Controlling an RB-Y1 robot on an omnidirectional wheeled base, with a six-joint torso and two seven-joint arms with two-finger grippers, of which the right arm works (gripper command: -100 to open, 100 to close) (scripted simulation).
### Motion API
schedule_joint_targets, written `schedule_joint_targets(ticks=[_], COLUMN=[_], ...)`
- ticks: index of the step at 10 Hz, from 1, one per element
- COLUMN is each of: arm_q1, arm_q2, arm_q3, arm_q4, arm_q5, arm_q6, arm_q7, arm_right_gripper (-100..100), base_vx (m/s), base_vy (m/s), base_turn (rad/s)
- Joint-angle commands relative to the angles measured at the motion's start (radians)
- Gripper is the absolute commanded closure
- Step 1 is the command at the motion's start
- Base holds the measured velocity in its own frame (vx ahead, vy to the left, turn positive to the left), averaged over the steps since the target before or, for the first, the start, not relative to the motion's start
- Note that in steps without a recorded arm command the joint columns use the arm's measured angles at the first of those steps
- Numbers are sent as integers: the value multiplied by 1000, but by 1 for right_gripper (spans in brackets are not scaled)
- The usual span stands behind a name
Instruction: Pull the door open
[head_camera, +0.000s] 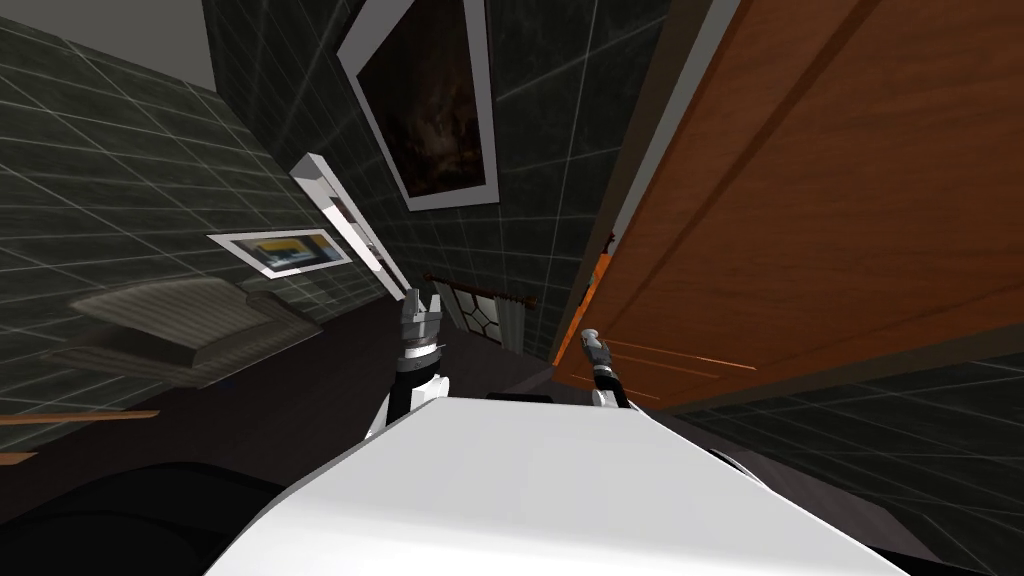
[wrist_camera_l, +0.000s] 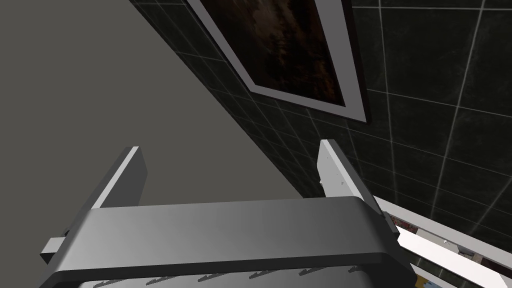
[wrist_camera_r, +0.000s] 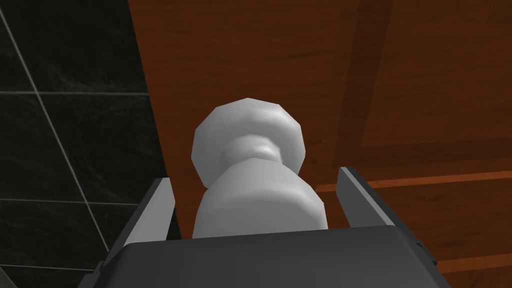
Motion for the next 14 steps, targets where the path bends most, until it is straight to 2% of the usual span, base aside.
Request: schedule_joint_targets(ticks=[1, 6, 7, 14], arm_q1=[-1, -1, 6, 42], arm_q2=[0, 0, -15, -83], arm_q3=[0, 0, 21, 117], arm_q4=[3, 3, -1, -23], arm_q5=[0, 0, 9, 49], arm_q6=[-2, -2, -9, -49], arm_q7=[-1, -1, -25, -140], arm_right_gripper=[100, 100, 100, 100], base_vx=[0, -4, -116, -210], base_vy=[0, -1, -18, -41], base_turn=[0, 2, 98, 96])
